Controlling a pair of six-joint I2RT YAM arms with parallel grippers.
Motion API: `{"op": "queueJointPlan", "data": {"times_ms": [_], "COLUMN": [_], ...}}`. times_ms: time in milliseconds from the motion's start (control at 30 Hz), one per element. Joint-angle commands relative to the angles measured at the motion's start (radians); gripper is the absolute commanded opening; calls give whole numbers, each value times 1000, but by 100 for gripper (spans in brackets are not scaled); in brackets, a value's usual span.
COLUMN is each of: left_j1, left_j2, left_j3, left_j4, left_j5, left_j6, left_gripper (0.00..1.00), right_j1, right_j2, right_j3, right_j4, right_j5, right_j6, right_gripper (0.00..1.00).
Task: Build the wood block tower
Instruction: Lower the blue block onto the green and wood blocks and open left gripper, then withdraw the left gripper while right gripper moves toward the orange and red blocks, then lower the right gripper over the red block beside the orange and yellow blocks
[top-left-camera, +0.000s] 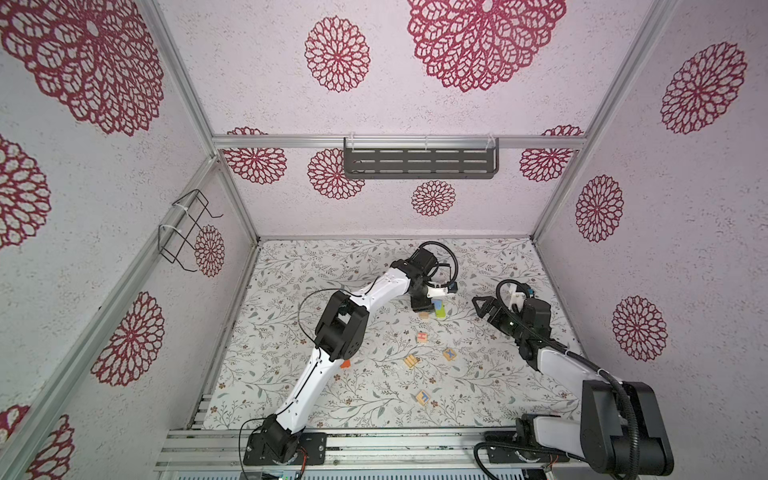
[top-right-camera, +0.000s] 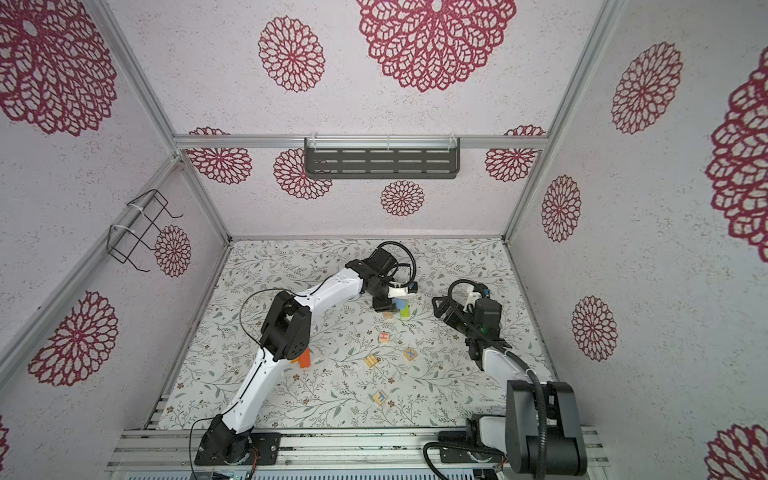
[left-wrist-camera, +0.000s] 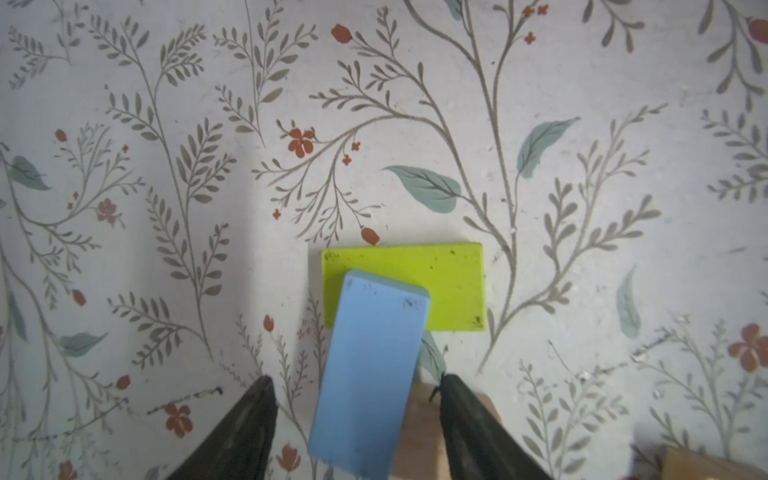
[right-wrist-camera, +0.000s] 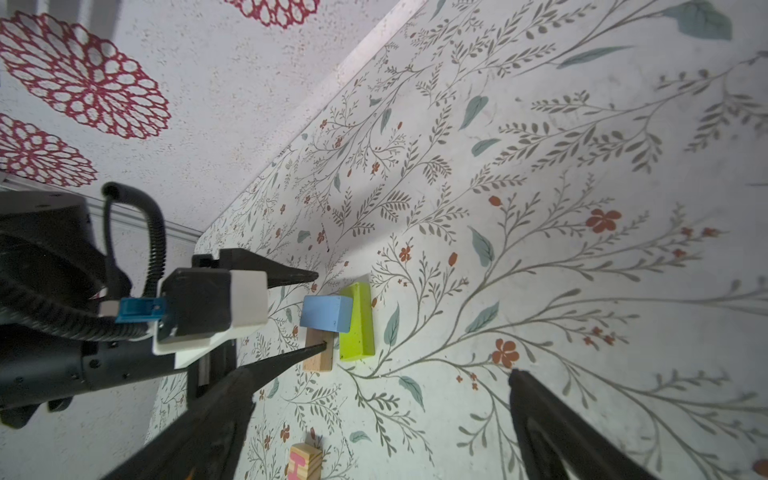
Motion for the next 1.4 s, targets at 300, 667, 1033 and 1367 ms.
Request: {"op": "queueJointPlan", "data": {"times_ms": [300, 667, 1033, 1367], "left_j1": [-4, -2, 199, 251], "left_j2": [-473, -912, -1419, -1879], "left_j3": [-440, -896, -1276, -1583], "left_j4": [300, 583, 403, 230], "left_j5": [-103, -678, -721, -745], "left_j6": [-246, -832, -1372, -1584], "left_gripper": [97, 97, 97, 97], "right_j1": [15, 359, 827, 1077], "right_j2": [-144, -35, 259, 563], "right_j3": [181, 429, 649, 865], "right_j4": [-419, -678, -712, -680], "right_j5": [120, 305, 494, 521], "right_j6": [-135, -207, -158, -110], "right_gripper": [90, 80, 77, 75]}}
